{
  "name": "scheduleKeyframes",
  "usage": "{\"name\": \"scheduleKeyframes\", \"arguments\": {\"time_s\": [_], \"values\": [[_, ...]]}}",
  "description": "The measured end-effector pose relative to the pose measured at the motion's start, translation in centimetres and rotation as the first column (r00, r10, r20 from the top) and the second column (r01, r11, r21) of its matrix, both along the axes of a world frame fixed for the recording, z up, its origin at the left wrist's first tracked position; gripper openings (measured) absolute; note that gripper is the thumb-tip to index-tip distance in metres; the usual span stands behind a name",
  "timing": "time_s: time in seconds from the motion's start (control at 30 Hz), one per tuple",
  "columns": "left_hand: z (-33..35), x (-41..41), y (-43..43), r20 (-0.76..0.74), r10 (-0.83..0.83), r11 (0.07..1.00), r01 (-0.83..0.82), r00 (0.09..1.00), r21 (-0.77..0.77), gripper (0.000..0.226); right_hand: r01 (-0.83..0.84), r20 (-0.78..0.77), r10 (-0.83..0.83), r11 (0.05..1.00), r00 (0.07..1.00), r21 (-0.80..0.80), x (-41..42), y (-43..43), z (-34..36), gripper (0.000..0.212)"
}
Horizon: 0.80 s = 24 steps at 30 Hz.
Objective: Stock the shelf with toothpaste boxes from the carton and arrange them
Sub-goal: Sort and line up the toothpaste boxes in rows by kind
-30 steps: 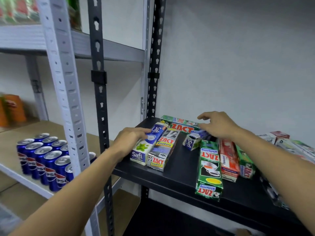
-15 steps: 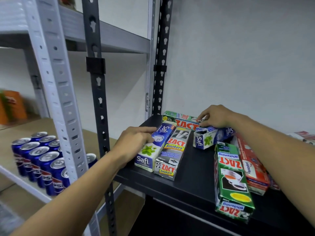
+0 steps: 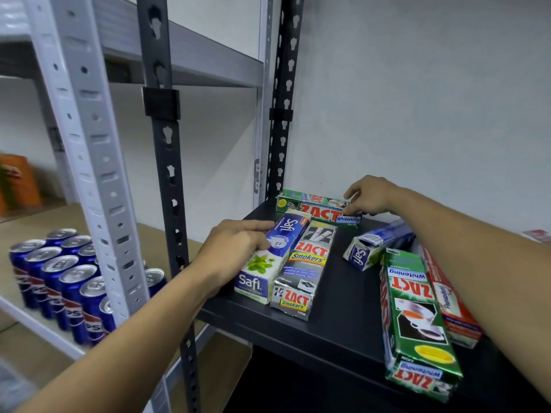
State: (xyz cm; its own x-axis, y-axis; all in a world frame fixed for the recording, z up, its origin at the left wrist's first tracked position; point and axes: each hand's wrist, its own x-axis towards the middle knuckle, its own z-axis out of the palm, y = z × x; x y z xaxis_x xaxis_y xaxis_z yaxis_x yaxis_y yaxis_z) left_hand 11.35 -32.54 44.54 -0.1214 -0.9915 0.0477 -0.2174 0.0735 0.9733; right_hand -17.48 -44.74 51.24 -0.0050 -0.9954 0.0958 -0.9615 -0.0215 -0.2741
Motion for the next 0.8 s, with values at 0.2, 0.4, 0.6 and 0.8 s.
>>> {"name": "scheduleKeyframes", "arguments": {"time_s": [0.2,0.4,0.6,0.8], "values": [[0.0,0.0,-0.1,-0.014,0.006,1.0,-0.006,1.0,0.001,0.037,-0.011,-0.068,0.005,0.996,0.998,-0.089,1.0,-0.7,-0.8,0.046],[-0.1,0.0,-0.1,-0.025,0.008,1.0,-0.008,1.0,0.012,0.036,0.002,-0.059,-0.011,0.989,0.998,-0.148,2.0,-1.4,-1.6,0.036],[-0.1,0.1,-0.2,-0.025,0.002,1.0,-0.002,1.0,0.007,0.036,0.066,0.058,-0.058,0.987,0.997,-0.146,2.1,-1.4,-1.8,0.059],[0.0,0.0,-0.1,-0.023,0.006,1.0,-0.005,1.0,0.004,0.035,0.09,0.054,-0.083,0.988,0.995,-0.126,1.8,-1.6,-2.4,0.059]]}}
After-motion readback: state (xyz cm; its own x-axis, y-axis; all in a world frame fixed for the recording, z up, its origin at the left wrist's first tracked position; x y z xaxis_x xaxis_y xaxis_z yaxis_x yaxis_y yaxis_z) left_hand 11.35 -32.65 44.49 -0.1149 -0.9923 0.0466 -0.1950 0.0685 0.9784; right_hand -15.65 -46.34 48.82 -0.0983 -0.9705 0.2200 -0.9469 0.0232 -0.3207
